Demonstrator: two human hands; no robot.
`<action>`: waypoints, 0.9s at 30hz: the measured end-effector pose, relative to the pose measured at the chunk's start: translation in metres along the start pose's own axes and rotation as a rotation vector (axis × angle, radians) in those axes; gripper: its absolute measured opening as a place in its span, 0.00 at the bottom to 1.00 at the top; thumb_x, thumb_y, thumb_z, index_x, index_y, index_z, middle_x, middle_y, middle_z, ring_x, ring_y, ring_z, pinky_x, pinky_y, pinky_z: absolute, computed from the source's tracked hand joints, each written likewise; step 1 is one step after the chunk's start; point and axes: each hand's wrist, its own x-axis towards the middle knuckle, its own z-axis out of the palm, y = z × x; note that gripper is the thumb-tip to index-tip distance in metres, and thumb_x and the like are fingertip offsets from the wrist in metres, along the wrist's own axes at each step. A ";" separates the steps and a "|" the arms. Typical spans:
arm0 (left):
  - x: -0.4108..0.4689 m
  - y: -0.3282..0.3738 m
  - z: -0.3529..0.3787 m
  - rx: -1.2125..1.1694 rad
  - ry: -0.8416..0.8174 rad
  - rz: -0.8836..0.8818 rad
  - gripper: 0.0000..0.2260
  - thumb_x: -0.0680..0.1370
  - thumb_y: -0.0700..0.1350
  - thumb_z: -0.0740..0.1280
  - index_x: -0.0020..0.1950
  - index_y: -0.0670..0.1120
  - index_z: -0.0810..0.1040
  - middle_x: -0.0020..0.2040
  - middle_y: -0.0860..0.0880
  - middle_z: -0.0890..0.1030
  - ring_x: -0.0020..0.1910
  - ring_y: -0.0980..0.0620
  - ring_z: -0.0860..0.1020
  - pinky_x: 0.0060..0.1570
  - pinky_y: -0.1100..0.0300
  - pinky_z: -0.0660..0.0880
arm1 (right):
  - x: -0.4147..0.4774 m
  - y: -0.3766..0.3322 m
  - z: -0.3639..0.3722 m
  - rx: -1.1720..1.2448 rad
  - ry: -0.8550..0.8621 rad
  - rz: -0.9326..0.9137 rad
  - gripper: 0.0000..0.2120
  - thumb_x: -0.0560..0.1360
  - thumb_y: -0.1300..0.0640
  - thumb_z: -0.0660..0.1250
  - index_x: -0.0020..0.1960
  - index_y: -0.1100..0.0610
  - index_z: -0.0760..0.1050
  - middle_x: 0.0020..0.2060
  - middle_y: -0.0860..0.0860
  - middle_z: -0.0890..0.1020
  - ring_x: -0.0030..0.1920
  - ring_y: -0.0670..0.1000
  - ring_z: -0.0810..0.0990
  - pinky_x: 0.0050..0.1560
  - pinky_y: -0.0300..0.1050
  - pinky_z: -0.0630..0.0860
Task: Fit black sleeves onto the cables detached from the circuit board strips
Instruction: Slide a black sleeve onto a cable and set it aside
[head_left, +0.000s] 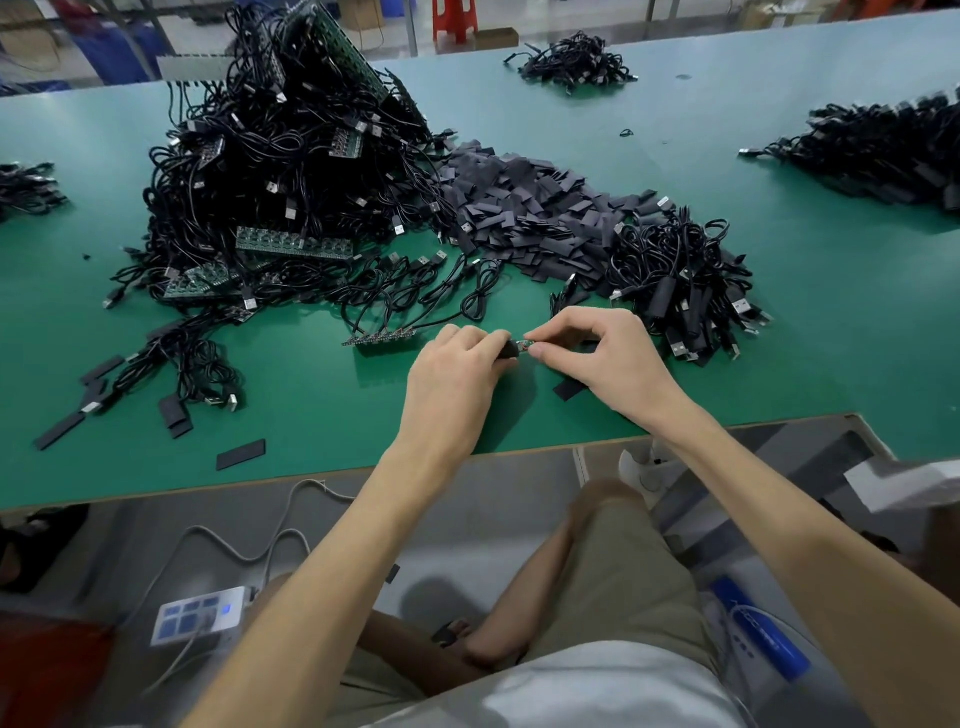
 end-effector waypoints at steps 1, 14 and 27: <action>0.000 0.000 0.000 0.004 -0.004 0.009 0.08 0.79 0.46 0.70 0.54 0.42 0.82 0.48 0.46 0.83 0.49 0.42 0.76 0.43 0.48 0.75 | 0.000 0.000 0.000 0.010 -0.005 0.004 0.03 0.75 0.60 0.77 0.48 0.54 0.86 0.39 0.46 0.86 0.40 0.47 0.83 0.40 0.47 0.82; 0.005 -0.005 -0.002 -0.220 -0.063 0.005 0.04 0.80 0.39 0.69 0.51 0.40 0.82 0.45 0.44 0.82 0.43 0.41 0.78 0.45 0.45 0.77 | 0.004 0.003 -0.002 0.138 -0.039 0.023 0.09 0.74 0.63 0.77 0.53 0.56 0.84 0.40 0.52 0.87 0.41 0.47 0.82 0.48 0.42 0.79; 0.005 0.001 -0.005 -0.307 -0.056 -0.048 0.06 0.80 0.40 0.69 0.54 0.42 0.84 0.49 0.45 0.84 0.47 0.43 0.80 0.50 0.46 0.77 | 0.004 0.002 -0.004 0.208 -0.064 0.044 0.05 0.74 0.64 0.76 0.48 0.56 0.86 0.38 0.49 0.87 0.39 0.45 0.82 0.43 0.38 0.79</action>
